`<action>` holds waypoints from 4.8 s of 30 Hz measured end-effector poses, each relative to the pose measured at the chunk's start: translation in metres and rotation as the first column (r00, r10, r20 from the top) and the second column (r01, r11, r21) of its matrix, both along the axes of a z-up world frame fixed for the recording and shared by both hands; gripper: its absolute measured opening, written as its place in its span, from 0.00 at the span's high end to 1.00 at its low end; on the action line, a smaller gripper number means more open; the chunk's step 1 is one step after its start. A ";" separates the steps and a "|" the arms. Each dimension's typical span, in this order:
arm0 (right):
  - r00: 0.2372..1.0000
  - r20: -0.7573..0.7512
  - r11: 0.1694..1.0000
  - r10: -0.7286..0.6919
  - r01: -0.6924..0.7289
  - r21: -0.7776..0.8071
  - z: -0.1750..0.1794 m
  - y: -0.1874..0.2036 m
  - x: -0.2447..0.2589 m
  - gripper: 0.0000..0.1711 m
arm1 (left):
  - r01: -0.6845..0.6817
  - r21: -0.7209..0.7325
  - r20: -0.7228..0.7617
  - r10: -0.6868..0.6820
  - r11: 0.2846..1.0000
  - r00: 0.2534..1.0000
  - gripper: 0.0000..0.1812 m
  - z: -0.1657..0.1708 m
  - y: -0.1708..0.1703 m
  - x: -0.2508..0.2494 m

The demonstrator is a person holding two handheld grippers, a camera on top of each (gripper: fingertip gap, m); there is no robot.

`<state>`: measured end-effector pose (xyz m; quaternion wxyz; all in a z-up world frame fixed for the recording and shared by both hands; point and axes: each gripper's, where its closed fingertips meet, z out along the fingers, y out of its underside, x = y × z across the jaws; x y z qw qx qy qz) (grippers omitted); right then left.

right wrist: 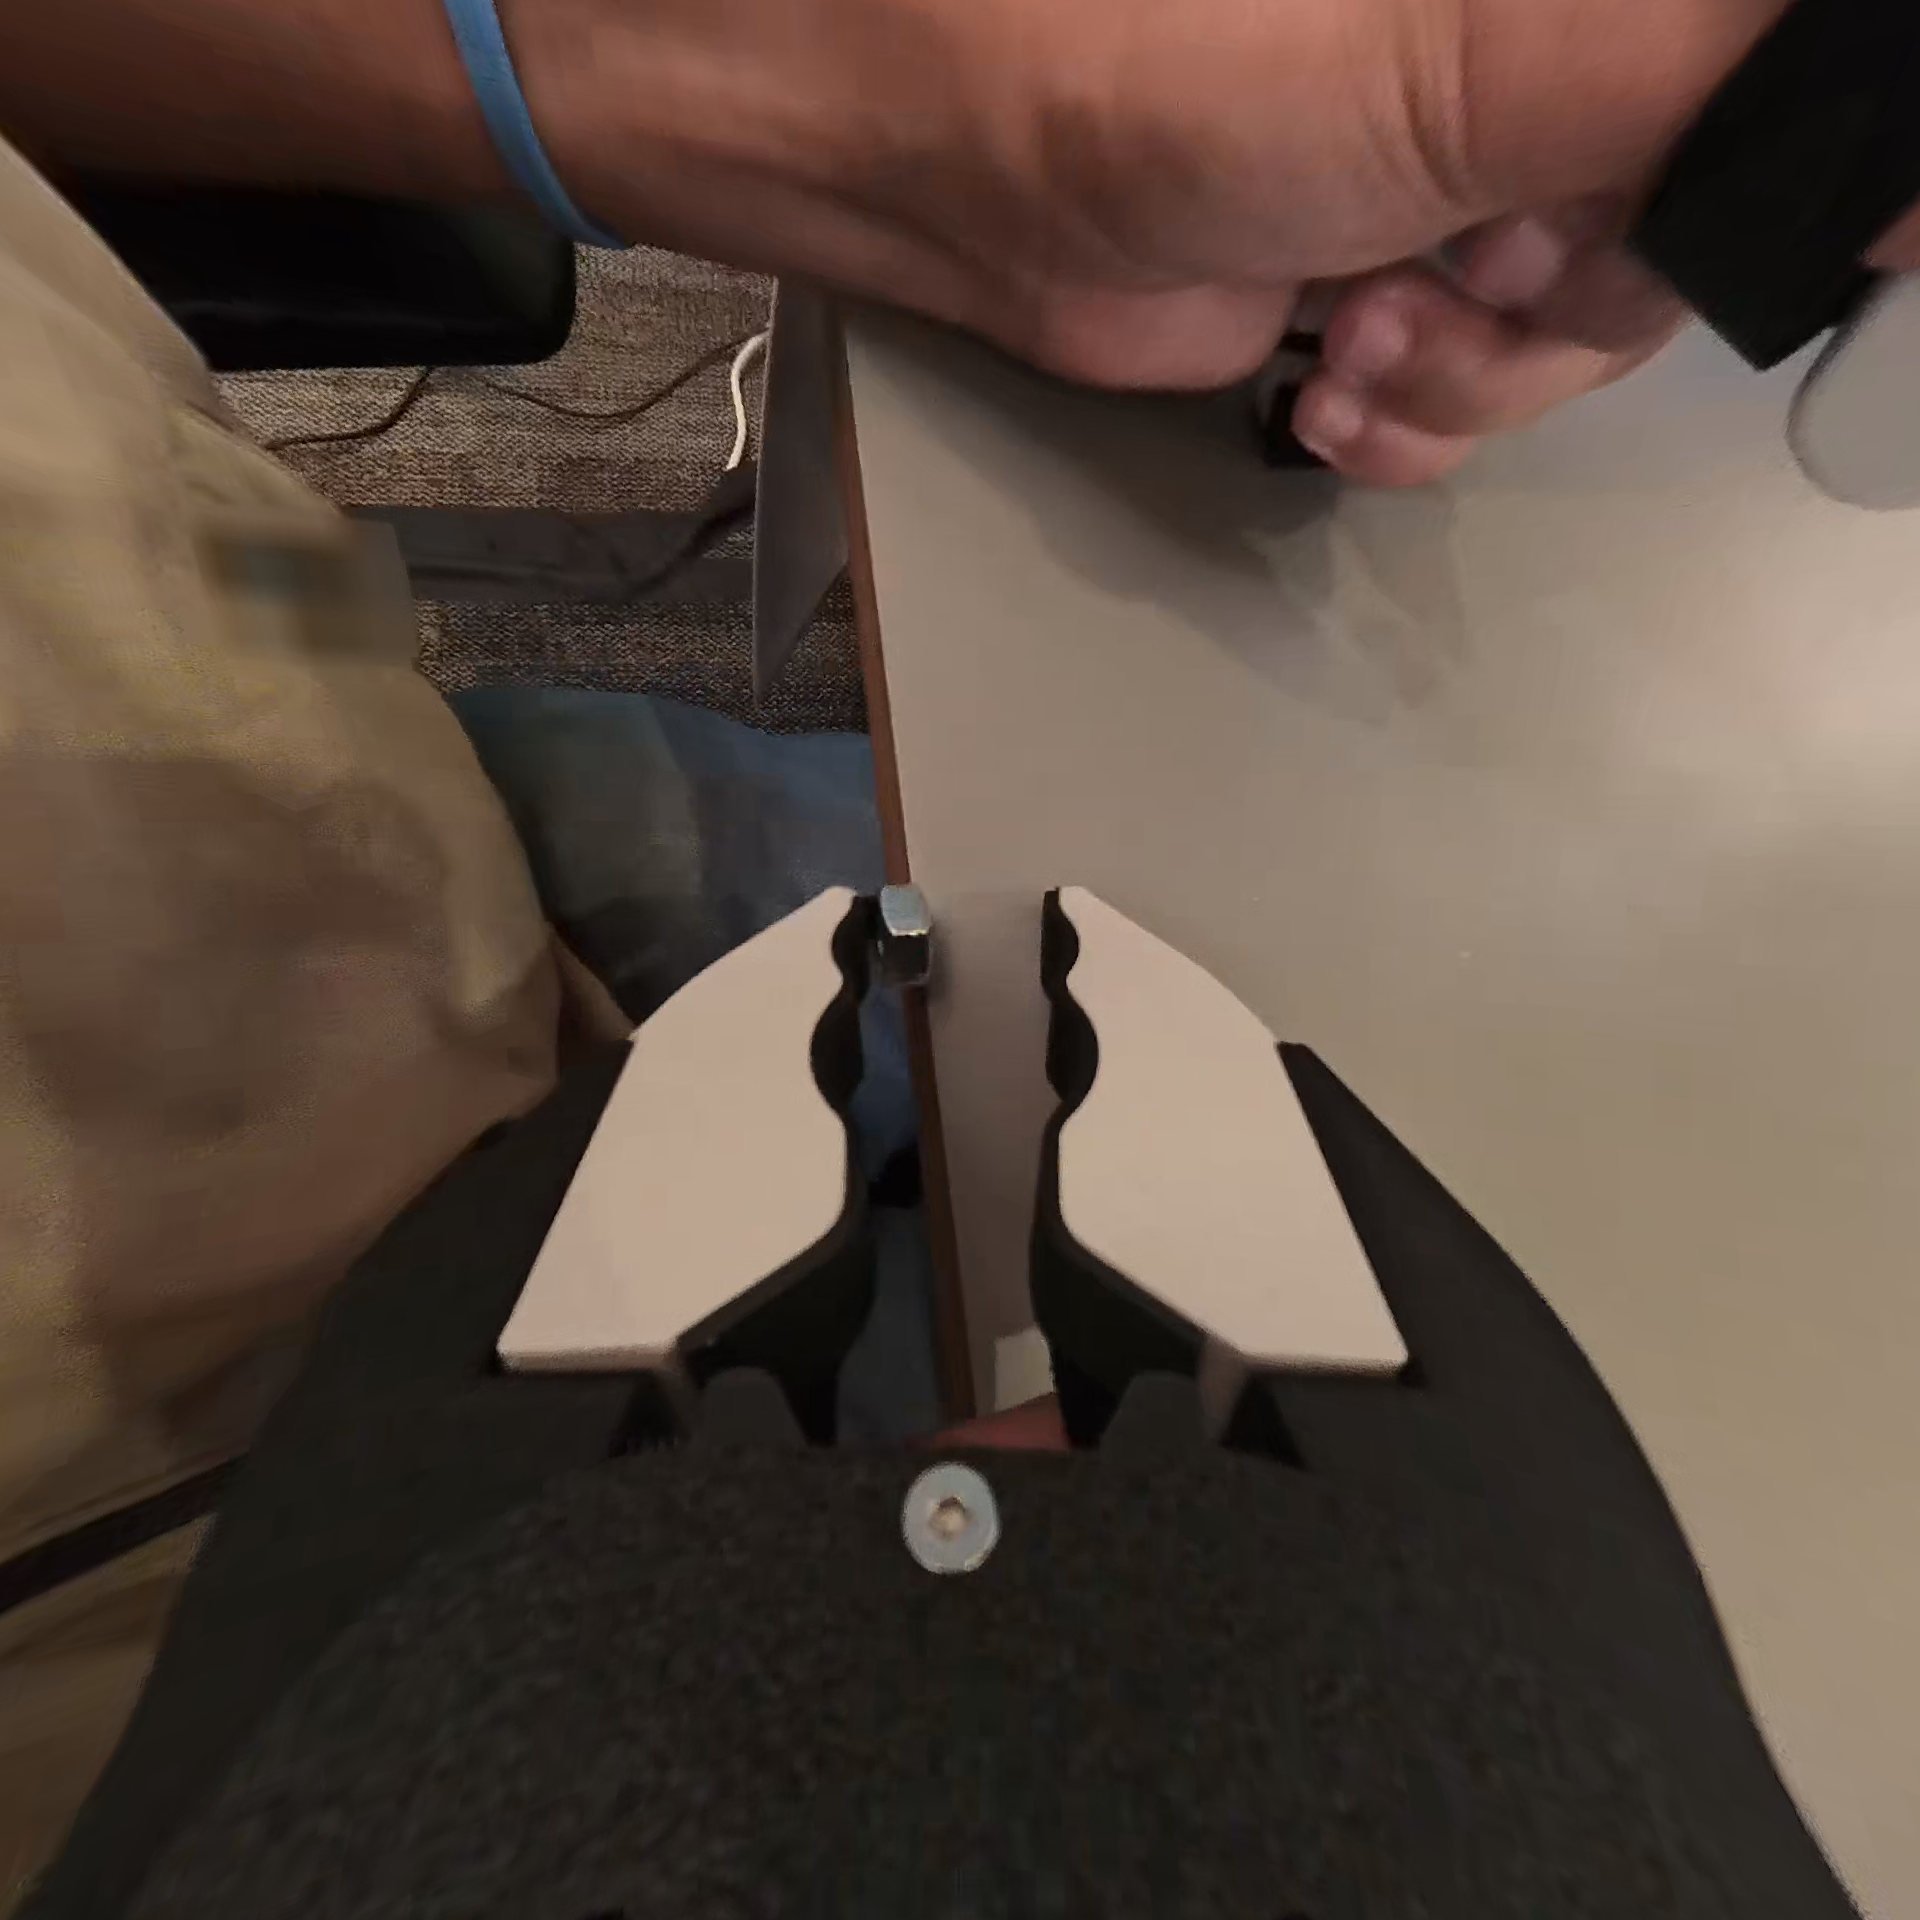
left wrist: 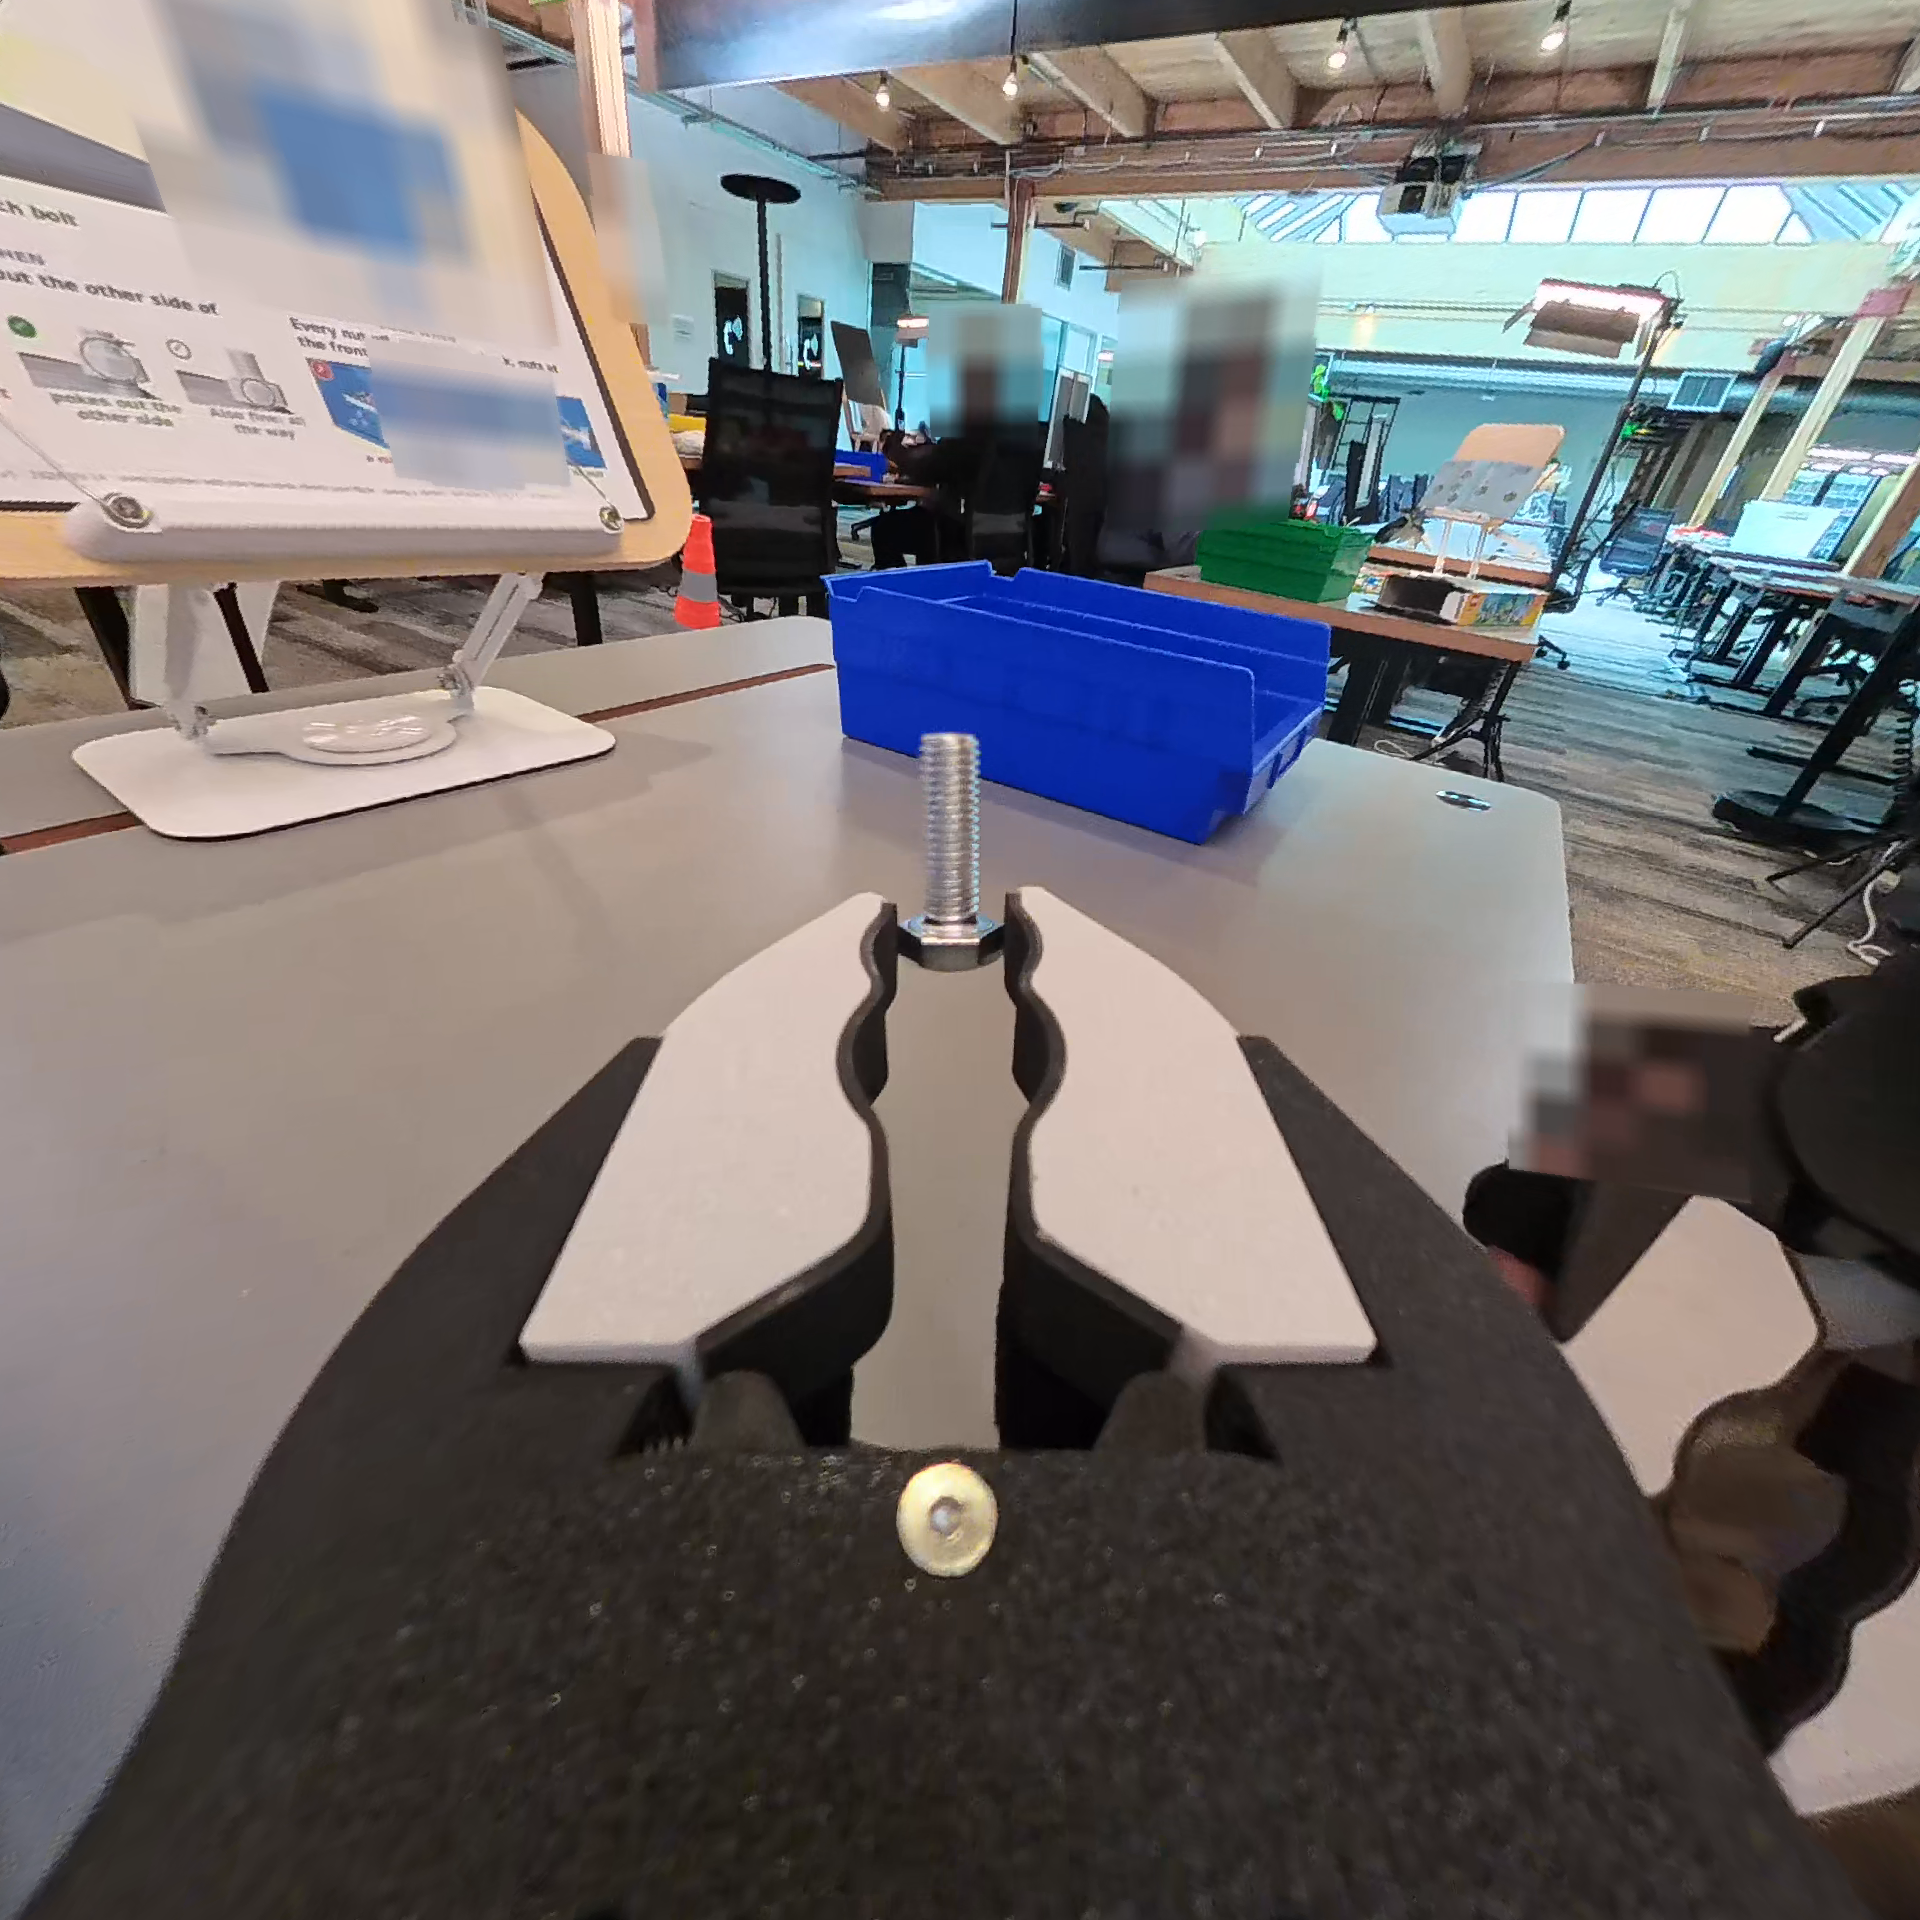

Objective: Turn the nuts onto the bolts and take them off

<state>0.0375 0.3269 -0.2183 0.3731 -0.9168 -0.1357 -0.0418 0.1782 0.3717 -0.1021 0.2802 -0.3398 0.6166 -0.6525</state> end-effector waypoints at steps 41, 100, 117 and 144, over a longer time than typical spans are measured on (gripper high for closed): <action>0.940 -0.031 0.938 -0.338 0.340 0.066 0.016 -0.002 0.288 0.83 | 0.037 -0.047 -0.070 -0.040 0.998 0.997 0.90 0.004 0.007 0.041; 0.977 -0.094 0.897 0.194 -0.138 0.420 0.153 -0.026 0.140 0.90 | 0.352 0.381 -0.144 -0.321 0.855 0.936 0.90 0.005 -0.076 0.003; 0.919 -0.375 0.832 0.121 0.112 0.544 0.156 -0.028 0.154 0.90 | 0.056 0.489 0.042 -0.088 0.870 0.995 0.90 0.015 -0.069 0.011; 0.907 -0.378 0.803 0.186 0.081 0.590 0.156 -0.038 0.135 0.90 | 0.348 0.088 -0.076 -0.342 0.933 0.937 0.90 0.025 -0.086 -0.007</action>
